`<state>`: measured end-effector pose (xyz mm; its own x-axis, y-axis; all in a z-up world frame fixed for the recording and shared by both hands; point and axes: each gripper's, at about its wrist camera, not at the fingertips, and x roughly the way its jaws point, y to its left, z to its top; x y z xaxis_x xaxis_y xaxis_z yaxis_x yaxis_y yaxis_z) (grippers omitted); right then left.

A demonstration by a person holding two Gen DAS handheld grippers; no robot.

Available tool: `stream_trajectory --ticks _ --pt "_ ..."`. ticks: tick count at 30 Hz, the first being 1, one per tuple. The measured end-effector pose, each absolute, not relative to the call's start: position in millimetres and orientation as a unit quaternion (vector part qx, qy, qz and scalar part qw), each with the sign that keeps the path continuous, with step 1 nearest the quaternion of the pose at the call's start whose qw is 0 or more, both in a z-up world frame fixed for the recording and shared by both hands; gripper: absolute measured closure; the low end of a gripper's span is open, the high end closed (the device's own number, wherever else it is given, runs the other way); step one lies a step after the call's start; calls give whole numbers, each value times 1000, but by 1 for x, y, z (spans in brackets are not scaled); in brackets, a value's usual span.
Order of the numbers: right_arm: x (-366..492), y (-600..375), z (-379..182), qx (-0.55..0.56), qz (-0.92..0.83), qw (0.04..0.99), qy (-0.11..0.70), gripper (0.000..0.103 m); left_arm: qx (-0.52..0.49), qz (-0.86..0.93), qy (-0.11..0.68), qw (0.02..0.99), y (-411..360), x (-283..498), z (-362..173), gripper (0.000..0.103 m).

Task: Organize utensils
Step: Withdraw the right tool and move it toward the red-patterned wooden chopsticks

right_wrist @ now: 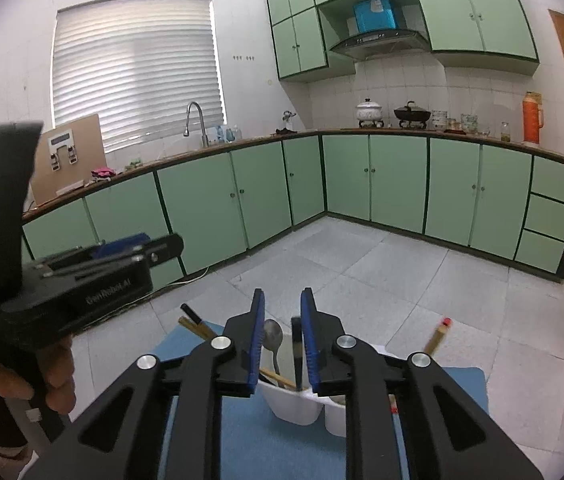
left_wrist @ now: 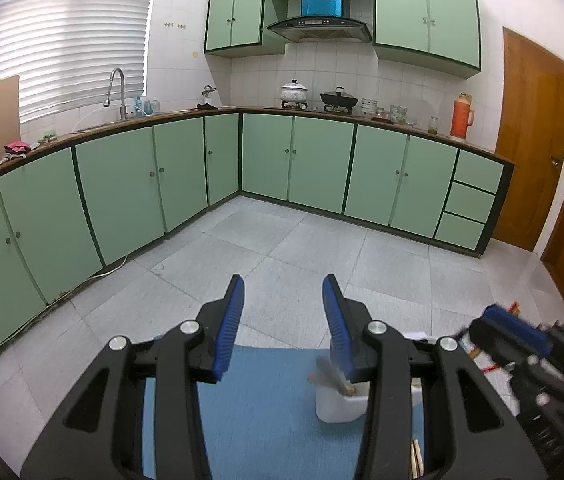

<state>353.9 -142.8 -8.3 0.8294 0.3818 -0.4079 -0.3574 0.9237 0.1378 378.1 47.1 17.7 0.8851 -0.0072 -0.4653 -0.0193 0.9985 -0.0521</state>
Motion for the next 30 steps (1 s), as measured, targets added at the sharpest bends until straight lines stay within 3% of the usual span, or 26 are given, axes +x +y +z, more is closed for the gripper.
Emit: stream_trajectory --ticks 6,8,10,18,30 --pt "312 -160 -5 34 182 962 199 61 -33 -8 237 971 49 342 6 56" --pt "291 -169 -9 39 174 964 195 46 -27 -14 238 971 47 325 -1 52" --pt "275 -177 -13 43 164 966 194 40 -23 -20 240 970 45 310 -8 49" --pt "208 -213 -62 60 109 962 243 38 -9 -36 275 961 40 249 -54 42" --pt "132 -221 -188 91 59 922 372 41 29 -61 375 925 14 197 -154 37"
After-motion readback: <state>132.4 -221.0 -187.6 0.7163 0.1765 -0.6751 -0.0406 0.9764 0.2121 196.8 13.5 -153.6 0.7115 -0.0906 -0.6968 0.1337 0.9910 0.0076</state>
